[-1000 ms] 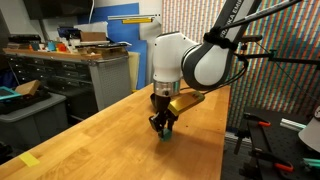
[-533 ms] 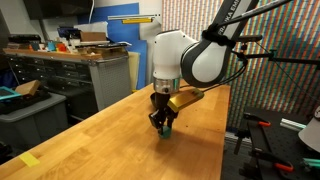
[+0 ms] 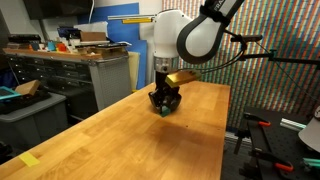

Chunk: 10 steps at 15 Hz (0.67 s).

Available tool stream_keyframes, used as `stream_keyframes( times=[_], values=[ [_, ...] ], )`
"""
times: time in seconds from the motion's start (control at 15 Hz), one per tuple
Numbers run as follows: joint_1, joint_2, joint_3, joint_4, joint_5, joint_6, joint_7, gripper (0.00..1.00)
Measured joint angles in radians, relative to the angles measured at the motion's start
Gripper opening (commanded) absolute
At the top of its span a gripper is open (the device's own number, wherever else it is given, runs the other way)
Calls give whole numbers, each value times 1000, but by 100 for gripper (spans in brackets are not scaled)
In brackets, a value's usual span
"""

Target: Put the block in the bowl

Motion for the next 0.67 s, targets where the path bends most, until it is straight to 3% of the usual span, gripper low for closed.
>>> stream_keyframes(
  times=[0.67],
  values=[
    [-133,-55,-50,50,-1,-99,-1,21]
  ],
)
